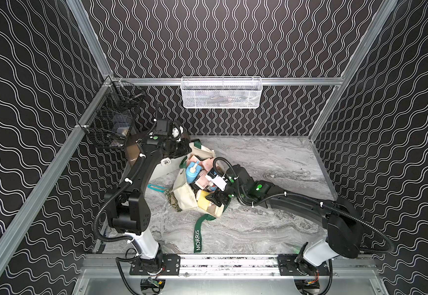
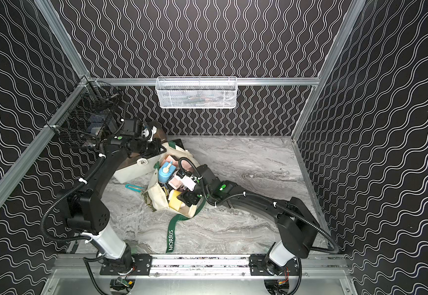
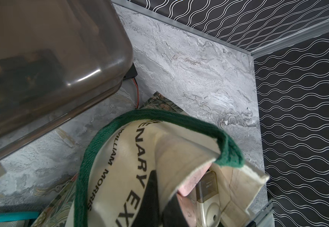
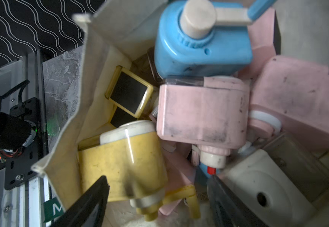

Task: Take out the pencil sharpeners from the tote bags
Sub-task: Pick up the pencil sharpener from the canvas bag.

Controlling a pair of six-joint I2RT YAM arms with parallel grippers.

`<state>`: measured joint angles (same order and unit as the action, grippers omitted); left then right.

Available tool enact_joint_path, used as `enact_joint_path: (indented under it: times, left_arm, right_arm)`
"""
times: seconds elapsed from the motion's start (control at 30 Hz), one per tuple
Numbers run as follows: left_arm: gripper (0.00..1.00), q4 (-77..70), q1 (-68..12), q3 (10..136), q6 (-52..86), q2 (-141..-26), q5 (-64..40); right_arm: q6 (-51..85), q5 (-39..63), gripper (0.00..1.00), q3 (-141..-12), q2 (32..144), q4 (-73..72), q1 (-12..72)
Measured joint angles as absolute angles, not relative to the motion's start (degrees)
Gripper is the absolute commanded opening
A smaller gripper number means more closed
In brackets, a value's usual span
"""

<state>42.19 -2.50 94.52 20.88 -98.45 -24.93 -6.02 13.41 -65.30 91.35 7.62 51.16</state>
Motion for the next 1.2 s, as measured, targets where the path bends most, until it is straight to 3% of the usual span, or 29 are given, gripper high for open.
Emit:
enact_joint_path:
  times: [0.13, 0.4, 0.97, 1.2]
  left_arm:
    - [0.0, 42.17, -2.42, 94.45, 20.91, -98.45, -25.39]
    - [0.0, 42.19, -2.15, 94.45, 21.04, -98.45, -26.0]
    - [0.0, 42.02, -1.96, 93.78, 21.06, -98.43, -26.79]
    - [0.0, 42.11, -1.89, 93.6, 21.06, -98.43, -27.16]
  right_arm:
    - [-4.49, 18.92, 0.87, -68.45, 94.96, 9.17, 50.59]
    - [-2.09, 26.22, 0.87, -72.1, 100.36, 15.53, 50.52]
    - [-0.43, 33.65, 0.64, -71.2, 99.55, 17.08, 50.41]
    - [0.84, 35.75, 0.65, -70.28, 99.18, 16.03, 50.41]
